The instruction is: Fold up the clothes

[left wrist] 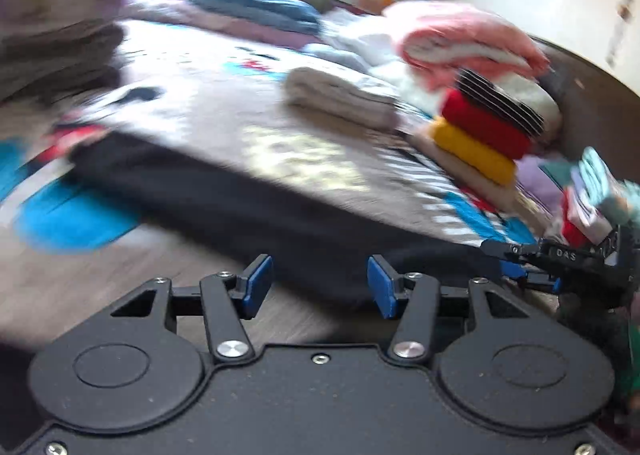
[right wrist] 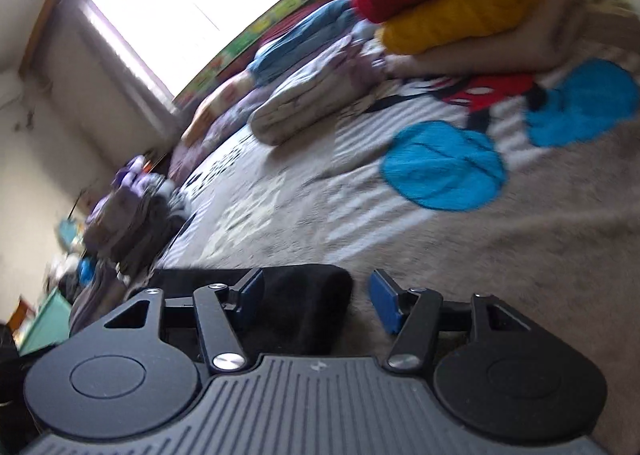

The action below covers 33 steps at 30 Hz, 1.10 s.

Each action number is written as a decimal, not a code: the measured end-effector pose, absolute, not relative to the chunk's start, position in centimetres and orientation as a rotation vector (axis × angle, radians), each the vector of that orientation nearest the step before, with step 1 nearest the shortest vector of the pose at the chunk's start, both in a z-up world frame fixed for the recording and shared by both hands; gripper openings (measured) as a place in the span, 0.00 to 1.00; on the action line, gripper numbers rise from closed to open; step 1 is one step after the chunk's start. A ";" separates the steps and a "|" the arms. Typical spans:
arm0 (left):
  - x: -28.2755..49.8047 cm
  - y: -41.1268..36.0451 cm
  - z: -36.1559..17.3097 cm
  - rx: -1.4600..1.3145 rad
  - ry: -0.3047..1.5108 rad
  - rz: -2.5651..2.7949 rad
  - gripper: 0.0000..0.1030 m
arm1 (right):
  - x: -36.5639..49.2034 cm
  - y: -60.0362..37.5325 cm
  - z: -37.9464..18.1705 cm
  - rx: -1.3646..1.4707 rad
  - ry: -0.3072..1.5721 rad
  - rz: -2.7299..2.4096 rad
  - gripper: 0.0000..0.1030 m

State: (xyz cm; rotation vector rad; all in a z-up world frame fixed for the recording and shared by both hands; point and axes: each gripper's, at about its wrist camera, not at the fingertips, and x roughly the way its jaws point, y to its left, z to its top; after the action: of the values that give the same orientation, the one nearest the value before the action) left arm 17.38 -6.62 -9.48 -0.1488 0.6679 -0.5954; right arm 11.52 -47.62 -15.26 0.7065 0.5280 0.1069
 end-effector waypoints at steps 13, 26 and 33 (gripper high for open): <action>15.7 -3.9 -9.3 -0.099 0.663 -0.436 0.50 | 11.6 -49.4 -16.0 0.879 0.502 0.143 0.44; 24.4 -3.5 -7.8 0.355 0.678 -0.342 0.50 | 13.3 -49.0 -15.5 0.719 0.562 0.237 0.37; 31.8 -8.2 -6.6 0.681 0.696 -0.463 0.50 | 13.9 -48.1 -14.4 0.546 0.604 0.247 0.37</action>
State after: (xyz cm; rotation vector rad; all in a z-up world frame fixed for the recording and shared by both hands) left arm 31.81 -8.16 -6.61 0.6811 0.6961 -0.4631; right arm 13.85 -48.09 -14.35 0.5457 0.6043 0.2466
